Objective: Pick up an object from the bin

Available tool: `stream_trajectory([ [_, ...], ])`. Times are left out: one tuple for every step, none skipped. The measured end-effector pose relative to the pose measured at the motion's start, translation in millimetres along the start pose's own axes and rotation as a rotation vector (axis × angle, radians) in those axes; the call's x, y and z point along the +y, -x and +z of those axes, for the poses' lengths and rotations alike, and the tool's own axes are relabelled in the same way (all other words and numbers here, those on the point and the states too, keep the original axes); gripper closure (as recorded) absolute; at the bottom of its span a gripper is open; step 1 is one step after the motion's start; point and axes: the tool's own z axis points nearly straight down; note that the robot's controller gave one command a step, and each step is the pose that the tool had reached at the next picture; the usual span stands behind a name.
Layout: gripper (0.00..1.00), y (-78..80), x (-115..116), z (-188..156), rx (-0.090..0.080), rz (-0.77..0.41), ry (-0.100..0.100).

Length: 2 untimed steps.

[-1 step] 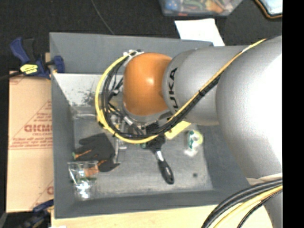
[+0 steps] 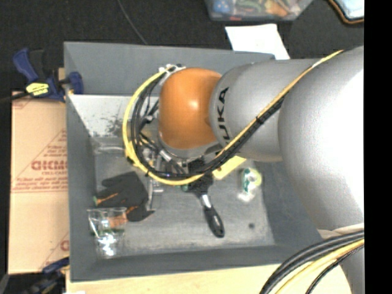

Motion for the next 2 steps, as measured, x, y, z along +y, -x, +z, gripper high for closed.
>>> stream_trajectory([
  [0.0,0.8,12,38,0.001,-0.015,0.001],
  [1.0,-34.3,-7,63,-0.008,-0.054,0.002],
])
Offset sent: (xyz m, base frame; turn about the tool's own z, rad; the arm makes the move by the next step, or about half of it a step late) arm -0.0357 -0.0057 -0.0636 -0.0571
